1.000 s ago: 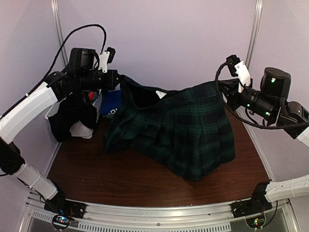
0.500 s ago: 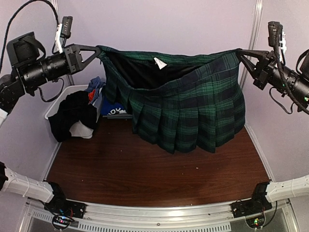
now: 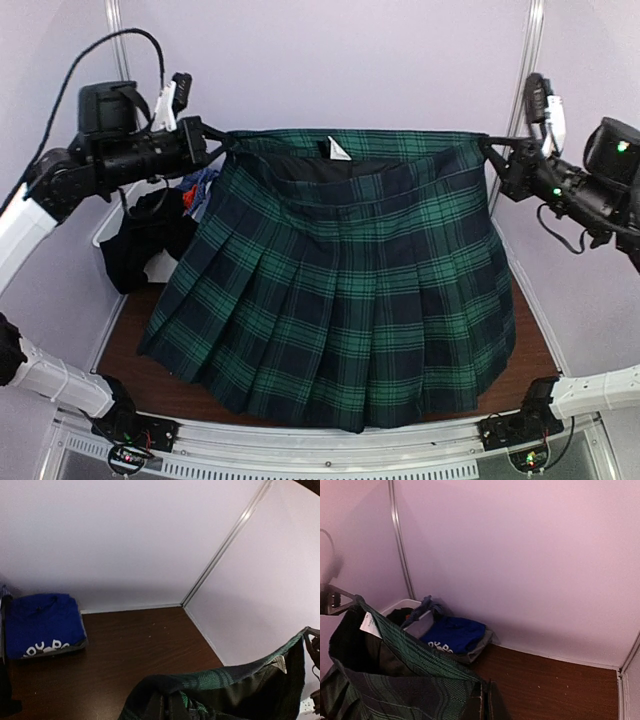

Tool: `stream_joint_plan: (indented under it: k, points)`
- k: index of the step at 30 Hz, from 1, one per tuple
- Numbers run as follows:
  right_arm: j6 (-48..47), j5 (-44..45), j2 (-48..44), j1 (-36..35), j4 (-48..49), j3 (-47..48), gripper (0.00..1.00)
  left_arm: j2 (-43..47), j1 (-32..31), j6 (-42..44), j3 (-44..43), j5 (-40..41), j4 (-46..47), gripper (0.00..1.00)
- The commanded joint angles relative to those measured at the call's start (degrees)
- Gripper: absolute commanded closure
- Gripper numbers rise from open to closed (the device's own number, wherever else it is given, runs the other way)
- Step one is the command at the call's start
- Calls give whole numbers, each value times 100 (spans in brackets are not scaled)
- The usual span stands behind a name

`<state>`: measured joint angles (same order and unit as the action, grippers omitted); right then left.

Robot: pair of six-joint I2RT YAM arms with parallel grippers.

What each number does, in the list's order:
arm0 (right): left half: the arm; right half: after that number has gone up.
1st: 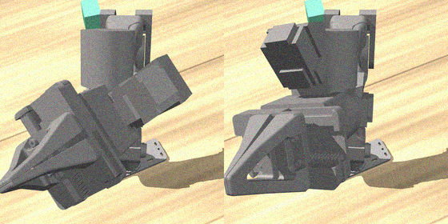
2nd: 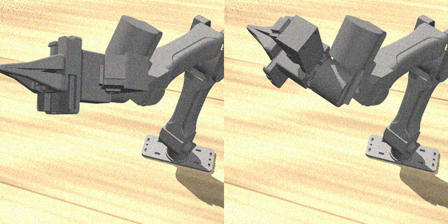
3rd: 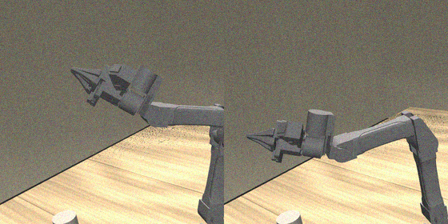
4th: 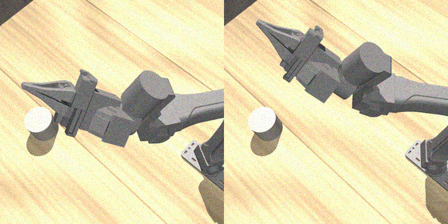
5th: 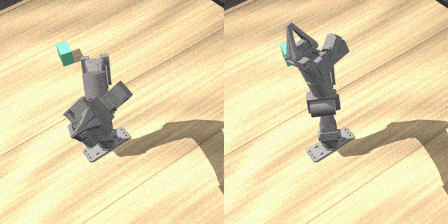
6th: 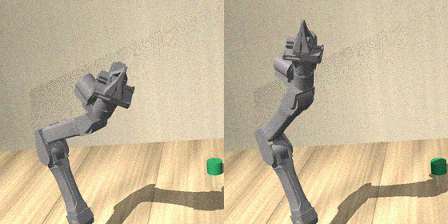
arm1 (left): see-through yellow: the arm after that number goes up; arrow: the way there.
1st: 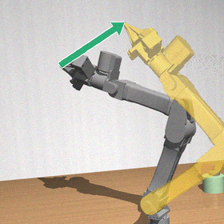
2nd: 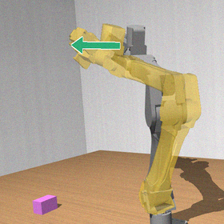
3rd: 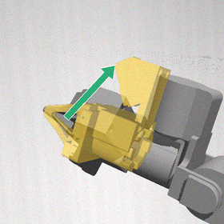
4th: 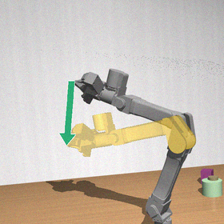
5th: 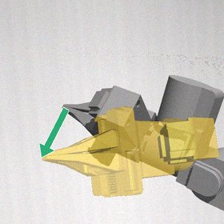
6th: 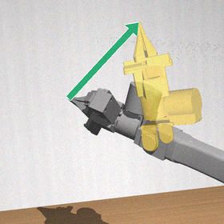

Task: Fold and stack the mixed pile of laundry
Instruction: Flatten out the crumpled skirt at the center of the board, then move the flattened skirt to the center of the board.

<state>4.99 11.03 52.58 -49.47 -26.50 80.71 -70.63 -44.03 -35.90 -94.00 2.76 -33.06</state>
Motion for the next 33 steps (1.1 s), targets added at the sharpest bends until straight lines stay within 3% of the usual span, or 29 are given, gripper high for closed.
stream_joint_plan:
  k: [1,2,4,6,8,10,13,18,24,28,33]
  points:
    - [987,-122,698,1556,-4,-1097,100,-1008,1222,-859,1094,-729,118,100]
    - [1148,-606,878,1986,212,-1476,100,-1213,1342,-875,1392,-844,301,97]
    - [1359,-1479,1498,2633,482,-2009,98,-1593,1487,-731,1836,-1014,612,74]
    - [1371,-1970,2040,2846,580,-2196,69,-1777,1519,-443,2033,-877,741,44]
    - [1358,-2078,2243,2860,817,-2365,44,-1662,1520,-95,2193,-592,854,26]
    - [1239,-2126,2346,2901,903,-2401,35,-1433,1520,359,2505,-606,1236,13]
    - [863,-2546,2566,2942,942,-2279,35,-1390,1512,967,2644,-1002,1544,11]
    - [324,-3982,3408,2846,1237,-1859,45,-1924,1322,1116,2779,-1377,1691,18]
    - [-741,-4141,4905,2501,288,-482,56,-2199,1188,1191,3023,-1892,2186,21]
    - [-1098,-4034,5395,2494,-48,-99,56,-2877,934,2087,1921,-1802,1576,19]
    - [-1711,-3984,5788,2508,-575,309,46,-4314,936,2607,-77,-1913,818,16]
